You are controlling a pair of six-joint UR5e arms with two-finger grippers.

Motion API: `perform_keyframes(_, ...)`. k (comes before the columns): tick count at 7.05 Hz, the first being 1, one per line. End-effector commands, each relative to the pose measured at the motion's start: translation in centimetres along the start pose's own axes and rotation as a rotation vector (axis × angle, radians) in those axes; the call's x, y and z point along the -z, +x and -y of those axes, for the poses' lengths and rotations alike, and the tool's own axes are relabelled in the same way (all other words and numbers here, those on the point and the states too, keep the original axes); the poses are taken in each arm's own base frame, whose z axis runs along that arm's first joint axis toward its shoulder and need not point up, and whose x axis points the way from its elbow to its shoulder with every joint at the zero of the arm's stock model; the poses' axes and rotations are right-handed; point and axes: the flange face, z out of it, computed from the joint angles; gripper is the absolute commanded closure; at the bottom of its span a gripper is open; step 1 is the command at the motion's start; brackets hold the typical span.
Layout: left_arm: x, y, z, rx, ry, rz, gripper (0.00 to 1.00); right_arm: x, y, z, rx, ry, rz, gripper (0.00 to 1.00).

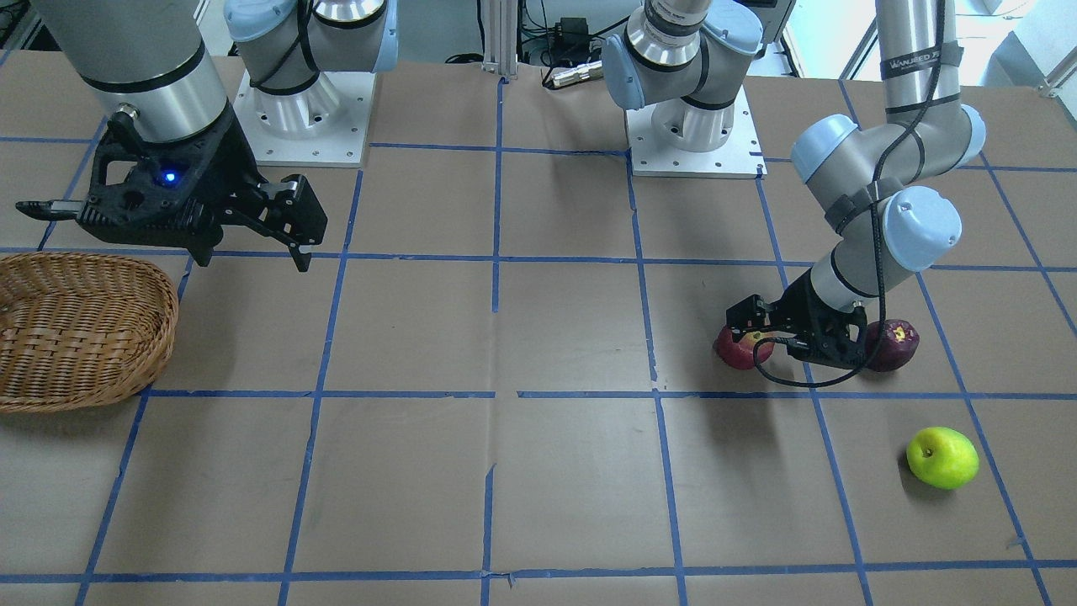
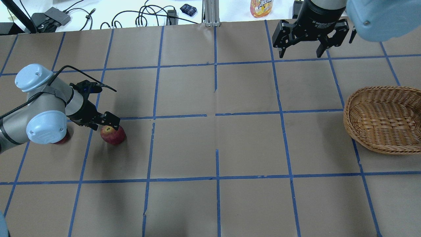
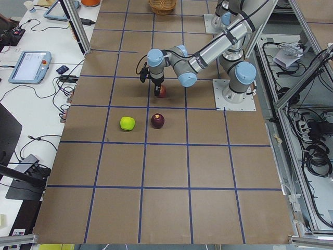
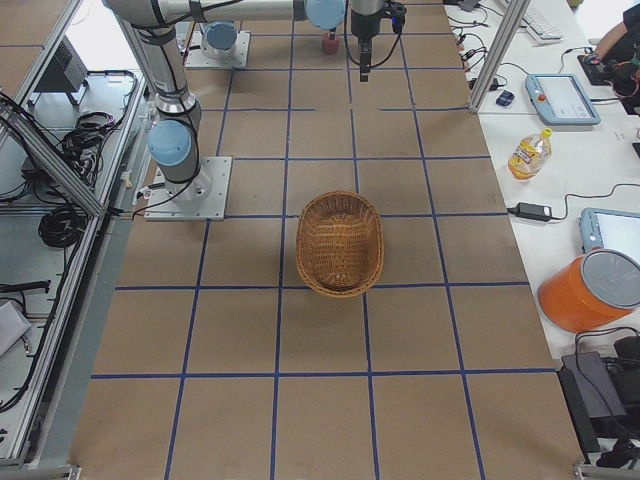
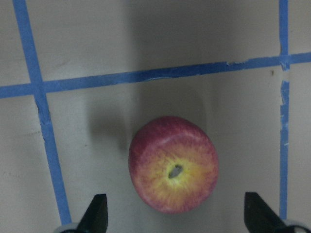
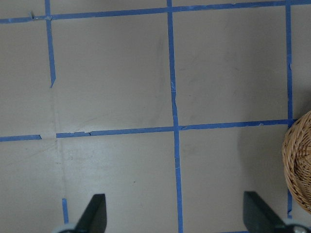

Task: Put all apples into basket
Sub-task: 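Close the left gripper on the red-yellow apple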

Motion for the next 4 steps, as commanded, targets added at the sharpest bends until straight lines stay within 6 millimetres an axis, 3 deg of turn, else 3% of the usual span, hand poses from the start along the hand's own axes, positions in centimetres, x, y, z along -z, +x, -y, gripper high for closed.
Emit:
perform_keyframes(1, -1.5, -0.4, 0.3, -0.007, 0.0, -0.001, 0.0, 0.0, 0.0, -0.1, 0.0, -0.001, 0.0, 0.0)
perform_keyframes(2, -1.6, -0.4, 0.4, -0.002, 0.0, -0.001, 0.0, 0.0, 0.0, -0.1, 0.0, -0.001, 0.0, 0.0)
perform_keyframes(4, 0.3, 0.1, 0.7, -0.016, 0.023, 0.025, 0.0, 0.0, 0.0, -0.1, 0.0, -0.001, -0.001, 0.0)
